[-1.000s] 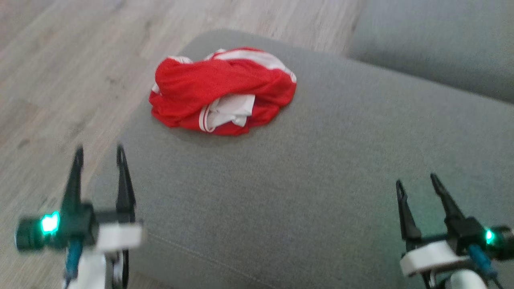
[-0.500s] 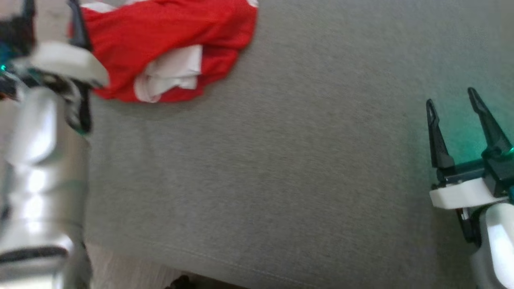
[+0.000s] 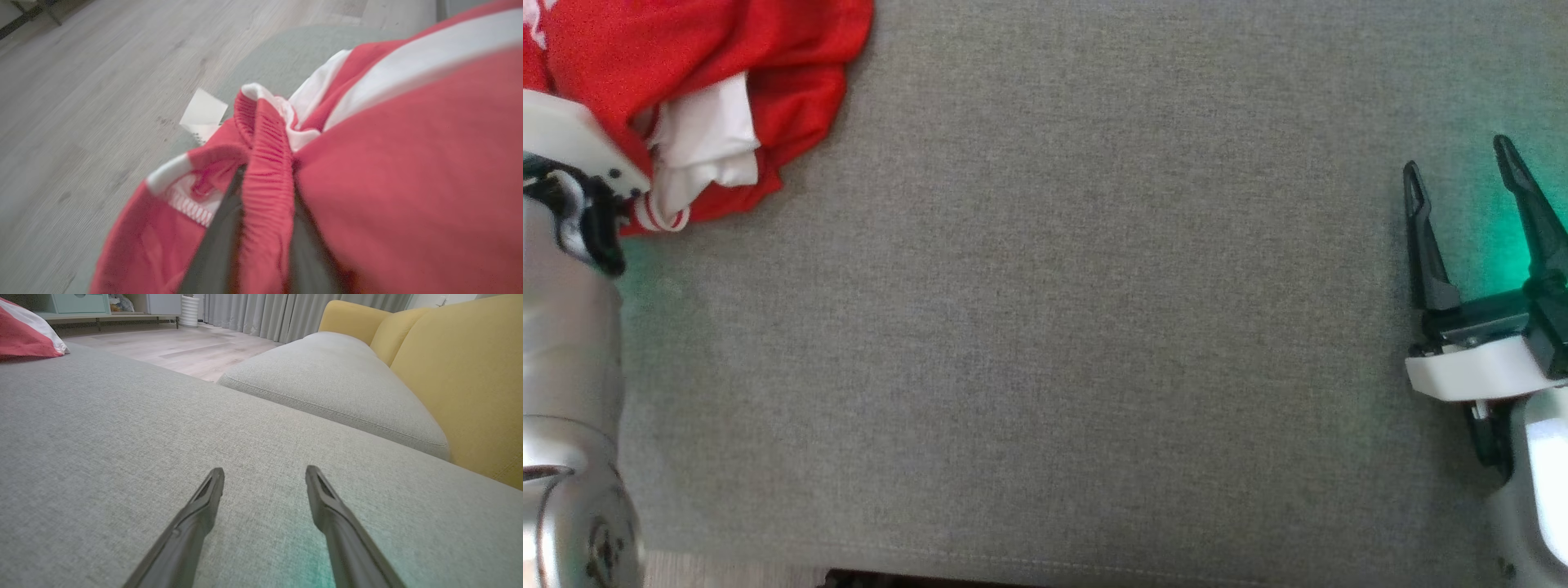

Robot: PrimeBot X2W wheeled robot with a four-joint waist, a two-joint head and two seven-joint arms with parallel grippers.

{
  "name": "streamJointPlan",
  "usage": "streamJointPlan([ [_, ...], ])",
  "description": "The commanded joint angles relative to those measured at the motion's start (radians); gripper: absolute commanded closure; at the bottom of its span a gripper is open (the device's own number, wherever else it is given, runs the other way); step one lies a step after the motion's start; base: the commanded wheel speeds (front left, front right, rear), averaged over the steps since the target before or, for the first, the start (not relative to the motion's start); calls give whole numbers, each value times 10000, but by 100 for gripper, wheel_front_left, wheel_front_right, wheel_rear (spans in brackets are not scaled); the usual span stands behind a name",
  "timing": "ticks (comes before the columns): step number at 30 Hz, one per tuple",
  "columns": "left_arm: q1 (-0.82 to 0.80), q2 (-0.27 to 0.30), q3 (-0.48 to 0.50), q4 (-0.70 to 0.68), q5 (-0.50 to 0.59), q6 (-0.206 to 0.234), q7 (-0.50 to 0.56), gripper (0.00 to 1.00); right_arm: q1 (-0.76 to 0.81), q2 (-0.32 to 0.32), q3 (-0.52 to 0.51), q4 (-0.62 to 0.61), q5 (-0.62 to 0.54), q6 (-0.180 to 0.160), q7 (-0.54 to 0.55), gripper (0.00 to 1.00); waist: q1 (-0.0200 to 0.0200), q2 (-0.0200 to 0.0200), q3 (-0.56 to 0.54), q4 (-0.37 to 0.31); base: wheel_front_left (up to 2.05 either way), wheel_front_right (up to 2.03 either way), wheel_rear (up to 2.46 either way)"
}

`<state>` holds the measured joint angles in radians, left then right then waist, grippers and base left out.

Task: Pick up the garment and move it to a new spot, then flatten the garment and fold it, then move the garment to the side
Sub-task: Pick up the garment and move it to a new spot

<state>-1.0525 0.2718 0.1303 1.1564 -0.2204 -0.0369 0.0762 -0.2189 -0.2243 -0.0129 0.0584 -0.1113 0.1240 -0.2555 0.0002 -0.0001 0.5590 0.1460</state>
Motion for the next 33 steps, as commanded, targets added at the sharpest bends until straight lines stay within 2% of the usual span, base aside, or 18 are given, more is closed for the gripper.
streamJointPlan([
  [1,-82,462,98,-245,41,-113,-276,100,-38,50,164,-222,15,67,-63,0,-2,1,-62,41,0,0,0],
  [9,-424,688,-927,-766,912,-382,-2419,100,20,527,382,73,39,67,-63,0,-2,1,-1366,-35,0,0,0],
  [15,-1025,501,-1862,-1533,1406,-713,-2799,100,657,1152,144,348,526,67,-63,0,-2,1,-3107,-540,0,0,0],
  [20,-1632,155,-2590,-2314,1773,-796,-2752,100,1276,1502,165,723,453,67,-63,0,-2,1,-4408,-1431,0,0,0],
  [25,-2129,-468,-3085,-2835,1823,-835,-2646,100,1770,1699,374,907,599,67,-63,0,-2,1,-5263,-2725,0,0,0],
  [33,-2893,-1532,-3460,-2694,1483,-828,-2838,100,1981,1737,943,715,1876,67,-63,0,-2,1,-5294,-4645,0,0,0],
])
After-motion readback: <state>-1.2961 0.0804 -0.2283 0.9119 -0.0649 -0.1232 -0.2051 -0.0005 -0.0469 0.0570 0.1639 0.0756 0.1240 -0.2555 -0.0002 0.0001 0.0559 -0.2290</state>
